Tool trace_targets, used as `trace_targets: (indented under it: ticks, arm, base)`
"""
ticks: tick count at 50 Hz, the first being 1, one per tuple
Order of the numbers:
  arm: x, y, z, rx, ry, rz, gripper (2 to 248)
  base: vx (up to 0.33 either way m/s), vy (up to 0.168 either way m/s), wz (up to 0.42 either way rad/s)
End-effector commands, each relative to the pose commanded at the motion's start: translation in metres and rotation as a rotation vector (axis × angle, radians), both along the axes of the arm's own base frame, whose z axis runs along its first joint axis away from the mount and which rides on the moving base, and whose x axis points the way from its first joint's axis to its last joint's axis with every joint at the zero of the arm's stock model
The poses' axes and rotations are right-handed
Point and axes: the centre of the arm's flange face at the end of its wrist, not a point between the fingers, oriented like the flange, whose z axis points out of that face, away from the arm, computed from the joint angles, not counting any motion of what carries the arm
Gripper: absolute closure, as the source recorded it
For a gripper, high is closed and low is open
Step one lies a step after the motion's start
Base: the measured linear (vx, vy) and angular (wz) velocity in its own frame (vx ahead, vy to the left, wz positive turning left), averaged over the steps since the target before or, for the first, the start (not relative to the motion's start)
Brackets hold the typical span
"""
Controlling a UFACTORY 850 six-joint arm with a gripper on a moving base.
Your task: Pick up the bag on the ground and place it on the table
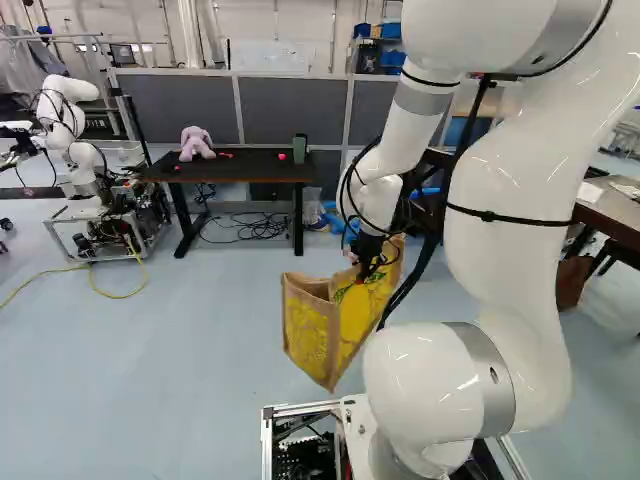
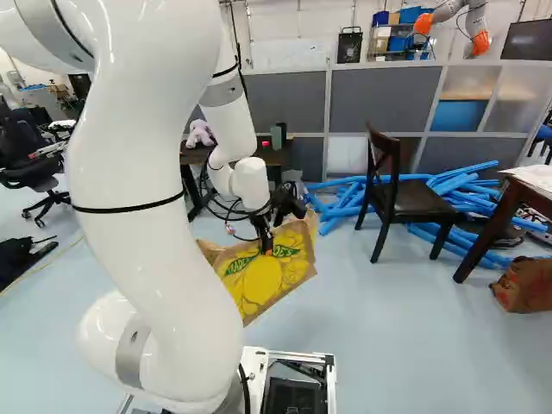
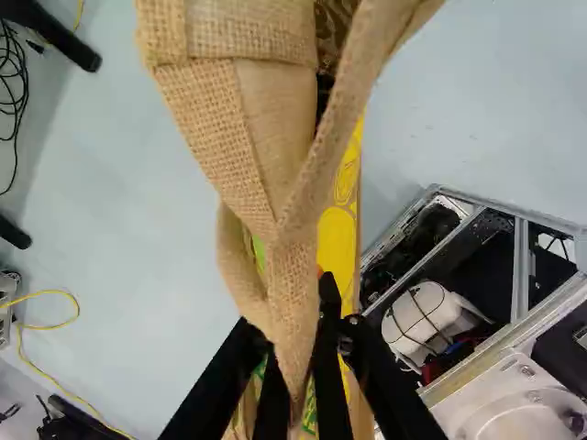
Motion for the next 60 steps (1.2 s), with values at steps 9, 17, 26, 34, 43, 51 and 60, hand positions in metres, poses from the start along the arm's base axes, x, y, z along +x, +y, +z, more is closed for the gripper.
trace_targets:
  ticks: [9, 17, 26, 34, 43, 51, 60]
  arm:
    - [0.0, -0.003, 0.013, 0.001, -0.002, -0.008, 224]
    - [0.0, -0.005, 0.025, 0.004, -0.003, -0.02, 224]
    - [-0.001, -0.007, 0.038, 0.01, -0.005, -0.036, 224]
    - [-0.001, -0.009, 0.049, 0.016, -0.008, -0.051, 224]
    - [-0.002, -0.011, 0.062, 0.025, -0.01, -0.07, 224]
    - [-0.003, -0.012, 0.074, 0.033, -0.013, -0.084, 224]
    - [-0.004, -0.013, 0.087, 0.042, -0.015, -0.098, 224]
  base:
    - [0.0, 0.0, 0.0]
    - [0.0, 0.0, 0.0]
    - [0.0, 0.0, 0.0]
    - [0.0, 0.0, 0.0]
    - [0.0, 0.0, 0.0]
    - [0.0, 0.0, 0.0]
    - [0.0, 0.0, 0.0]
